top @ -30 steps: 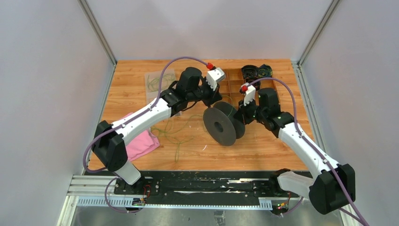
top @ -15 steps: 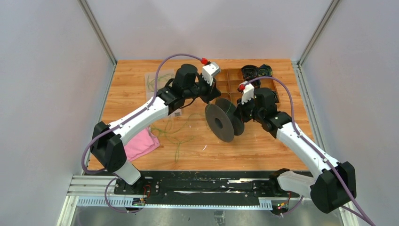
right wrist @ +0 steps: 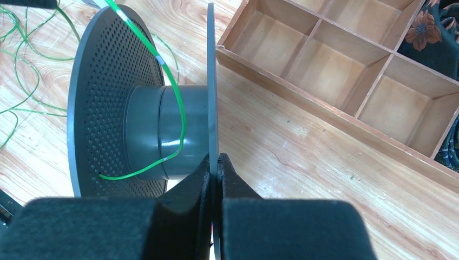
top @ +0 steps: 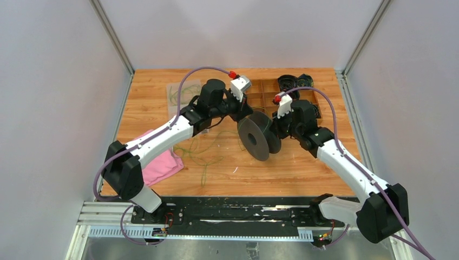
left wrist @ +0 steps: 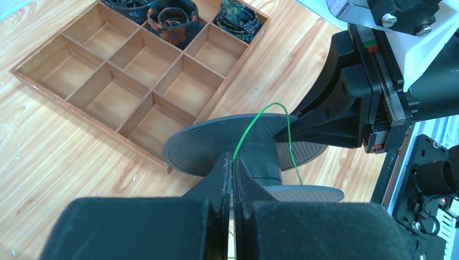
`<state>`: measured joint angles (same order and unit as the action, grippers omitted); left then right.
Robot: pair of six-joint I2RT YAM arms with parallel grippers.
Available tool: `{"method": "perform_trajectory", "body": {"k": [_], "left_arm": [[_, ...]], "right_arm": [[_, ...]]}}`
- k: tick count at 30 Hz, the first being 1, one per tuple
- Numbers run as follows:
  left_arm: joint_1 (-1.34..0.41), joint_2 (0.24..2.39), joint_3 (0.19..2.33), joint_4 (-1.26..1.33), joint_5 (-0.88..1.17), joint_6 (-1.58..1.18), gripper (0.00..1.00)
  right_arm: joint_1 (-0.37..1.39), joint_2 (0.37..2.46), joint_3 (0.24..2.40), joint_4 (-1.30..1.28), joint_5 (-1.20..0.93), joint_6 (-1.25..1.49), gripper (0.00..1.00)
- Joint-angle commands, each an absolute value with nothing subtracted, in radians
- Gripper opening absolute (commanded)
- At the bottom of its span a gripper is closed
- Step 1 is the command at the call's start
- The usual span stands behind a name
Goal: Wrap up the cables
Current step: Wrap the cable around the cable reel.
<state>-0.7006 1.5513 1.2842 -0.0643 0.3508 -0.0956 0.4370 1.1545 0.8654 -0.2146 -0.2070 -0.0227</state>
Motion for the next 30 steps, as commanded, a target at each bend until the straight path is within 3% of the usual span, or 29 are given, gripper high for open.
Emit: {"method": "perform_trajectory", "body": {"k": [1, 6, 20, 30], "left_arm": [[-0.699, 1.538, 1.238, 0.042, 0.359, -0.119, 0.0], [-0.7, 1.534, 1.196, 0.094, 0.348, -0.123, 0.0], [-0.7, 1.548, 1.182, 0.112, 0.312, -0.091, 0.0], [-0.699, 1.551, 1.172, 0.112, 0.288, -0.038, 0.0]], "right_arm": [[0.451, 1.159, 0.902, -0.2, -0.18, -0.027, 0.02], [0.451, 1.151, 0.919, -0.217, -0.18, -0.044, 0.1], [0.441, 1.096, 0.922, -0.269, -0.245, -0.105, 0.5], [0.417, 1.045, 0.923, -0.323, -0.248, -0.15, 0.53]]}}
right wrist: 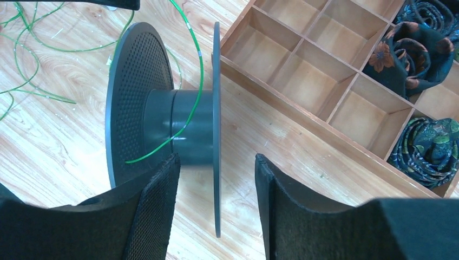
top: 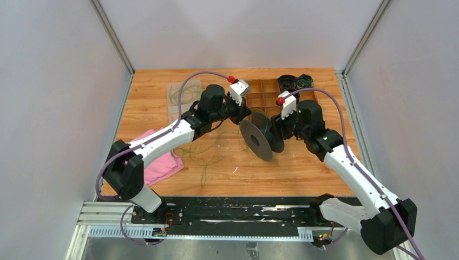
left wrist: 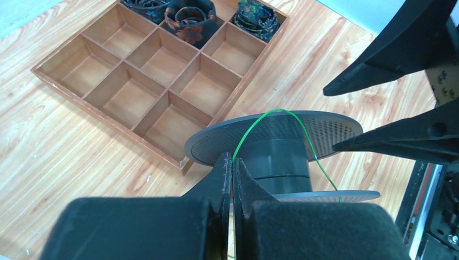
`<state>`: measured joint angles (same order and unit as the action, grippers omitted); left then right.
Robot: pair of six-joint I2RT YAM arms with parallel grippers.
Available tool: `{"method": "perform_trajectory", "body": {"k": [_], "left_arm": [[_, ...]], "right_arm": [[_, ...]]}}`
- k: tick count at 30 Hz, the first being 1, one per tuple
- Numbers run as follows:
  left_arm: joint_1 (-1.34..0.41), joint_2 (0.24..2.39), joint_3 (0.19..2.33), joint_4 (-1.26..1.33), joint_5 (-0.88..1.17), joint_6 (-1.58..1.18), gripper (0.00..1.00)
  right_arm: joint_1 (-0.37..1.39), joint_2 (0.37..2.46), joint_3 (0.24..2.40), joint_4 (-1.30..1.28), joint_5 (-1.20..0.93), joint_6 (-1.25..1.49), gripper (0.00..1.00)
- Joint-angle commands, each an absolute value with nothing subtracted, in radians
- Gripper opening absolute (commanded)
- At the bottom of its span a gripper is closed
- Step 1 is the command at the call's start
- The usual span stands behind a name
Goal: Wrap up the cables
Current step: Wrap the cable around the cable reel.
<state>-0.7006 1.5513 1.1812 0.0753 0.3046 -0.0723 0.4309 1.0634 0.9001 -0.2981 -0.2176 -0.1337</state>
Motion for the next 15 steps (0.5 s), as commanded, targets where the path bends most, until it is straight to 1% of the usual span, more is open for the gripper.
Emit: {"method": "perform_trajectory", "body": {"k": [1, 7, 12, 15], "left_arm": [[-0.699, 1.555, 1.17, 0.114, 0.288, -0.036, 0.0], [-0.701, 1.563, 1.17, 0.12, 0.288, -0.028, 0.0], [-0.701, 1.565, 1.17, 0.121, 0.293, -0.026, 0.0], [-0.701, 1.569, 1.174, 0.122, 0.298, -0.026, 0.0]], "right_arm": [[0.417, 1.049, 0.926, -0.317, -0.261, -0.139, 0.53], [0.418, 1.101, 0.927, -0.244, -0.314, -0.054, 0.54], [0.419, 1.151, 0.948, -0.217, -0.268, 0.005, 0.57], [0.419, 1.156, 0.949, -0.194, -0.275, 0.028, 0.58]]}}
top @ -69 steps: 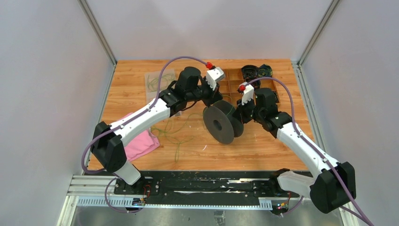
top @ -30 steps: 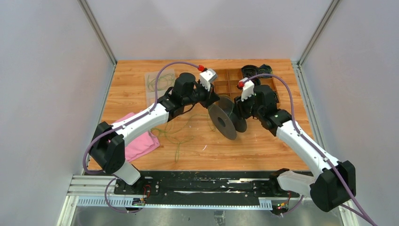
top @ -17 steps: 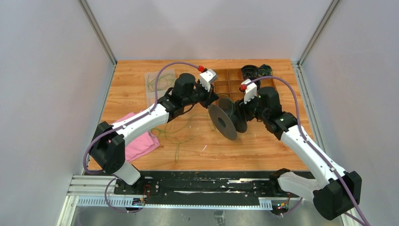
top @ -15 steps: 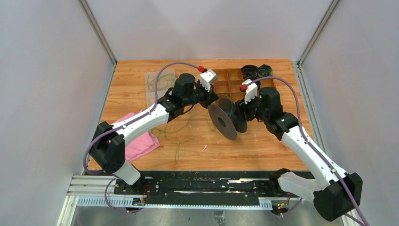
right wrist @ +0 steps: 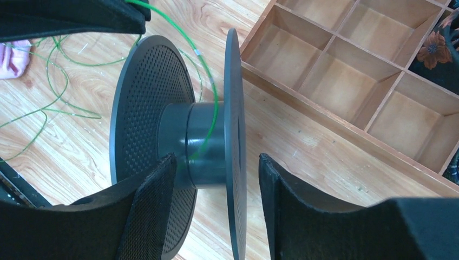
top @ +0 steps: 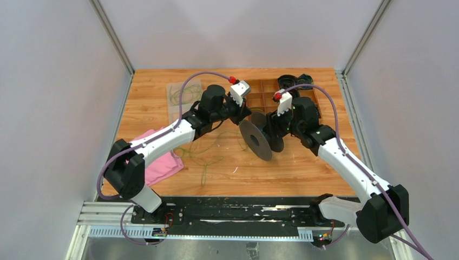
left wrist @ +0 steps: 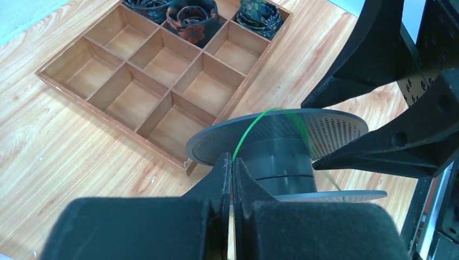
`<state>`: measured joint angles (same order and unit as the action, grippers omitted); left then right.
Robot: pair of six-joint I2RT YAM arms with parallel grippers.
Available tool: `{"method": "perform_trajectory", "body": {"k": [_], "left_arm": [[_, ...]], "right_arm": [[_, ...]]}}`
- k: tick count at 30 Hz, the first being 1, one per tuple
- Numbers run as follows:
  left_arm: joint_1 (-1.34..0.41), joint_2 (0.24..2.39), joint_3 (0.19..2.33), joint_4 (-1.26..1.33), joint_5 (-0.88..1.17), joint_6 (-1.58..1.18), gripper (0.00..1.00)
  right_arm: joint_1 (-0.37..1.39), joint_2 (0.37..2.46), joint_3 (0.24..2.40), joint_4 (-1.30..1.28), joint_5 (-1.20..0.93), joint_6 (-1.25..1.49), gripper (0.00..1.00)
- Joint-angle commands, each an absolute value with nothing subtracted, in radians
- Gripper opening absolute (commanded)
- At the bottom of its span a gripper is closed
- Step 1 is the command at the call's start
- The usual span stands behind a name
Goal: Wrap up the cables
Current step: Wrap the cable around the cable reel.
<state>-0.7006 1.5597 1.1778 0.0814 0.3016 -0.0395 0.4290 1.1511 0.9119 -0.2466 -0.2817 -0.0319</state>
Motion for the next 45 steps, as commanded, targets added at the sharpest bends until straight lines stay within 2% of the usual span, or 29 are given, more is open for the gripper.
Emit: {"method": "perform_trajectory", "body": {"k": [1, 11, 36, 45], "left_arm": [[-0.701, 1.572, 1.176, 0.12, 0.3, -0.028, 0.0], [-0.701, 1.589, 1.187, 0.12, 0.311, -0.028, 0.0], [-0.701, 1.59, 1.192, 0.12, 0.327, -0.038, 0.0], [-0.701, 1.592, 1.192, 0.12, 0.33, -0.036, 0.0]], "right_arm": [[0.418, 1.159, 0.95, -0.186, -0.282, 0.036, 0.58], [0.419, 1.194, 0.948, -0.166, -0.25, 0.062, 0.57], [0.476, 1.223, 0.925, -0.145, -0.111, -0.013, 0.39], [0.494, 1.22, 0.911, -0.141, -0.094, -0.051, 0.37]]}}
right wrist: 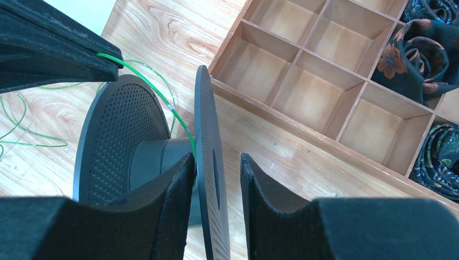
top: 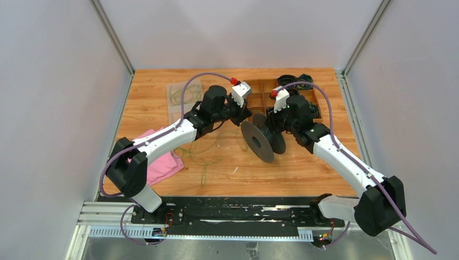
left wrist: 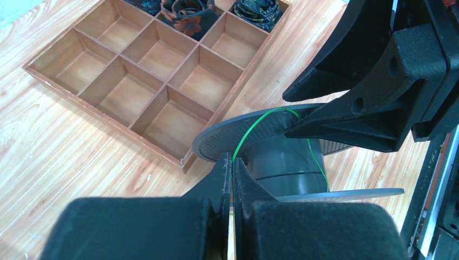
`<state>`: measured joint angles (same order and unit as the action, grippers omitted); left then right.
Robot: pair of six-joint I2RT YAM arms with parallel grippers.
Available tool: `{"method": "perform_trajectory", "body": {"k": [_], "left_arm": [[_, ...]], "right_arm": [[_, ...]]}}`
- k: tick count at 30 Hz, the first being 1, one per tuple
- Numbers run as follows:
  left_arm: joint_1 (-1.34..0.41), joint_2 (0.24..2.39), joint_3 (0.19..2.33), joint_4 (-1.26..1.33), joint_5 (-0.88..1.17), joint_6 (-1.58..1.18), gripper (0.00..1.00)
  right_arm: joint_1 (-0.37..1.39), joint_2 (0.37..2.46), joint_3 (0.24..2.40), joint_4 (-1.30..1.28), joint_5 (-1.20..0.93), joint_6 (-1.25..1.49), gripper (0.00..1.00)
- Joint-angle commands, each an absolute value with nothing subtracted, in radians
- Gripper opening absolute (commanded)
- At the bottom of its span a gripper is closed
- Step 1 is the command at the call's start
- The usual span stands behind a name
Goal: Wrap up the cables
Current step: Wrap the cable around the cable reel.
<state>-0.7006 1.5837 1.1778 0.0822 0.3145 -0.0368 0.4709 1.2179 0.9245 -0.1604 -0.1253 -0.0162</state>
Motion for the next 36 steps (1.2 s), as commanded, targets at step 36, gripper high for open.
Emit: {"method": "perform_trajectory", "body": {"k": [36], "left_arm": [[-0.701, 1.576, 1.158, 0.137, 0.322, -0.036, 0.01]], "right_arm": [[0.502, 1.197, 0.851, -0.081, -0.094, -0.109, 0.15]]}}
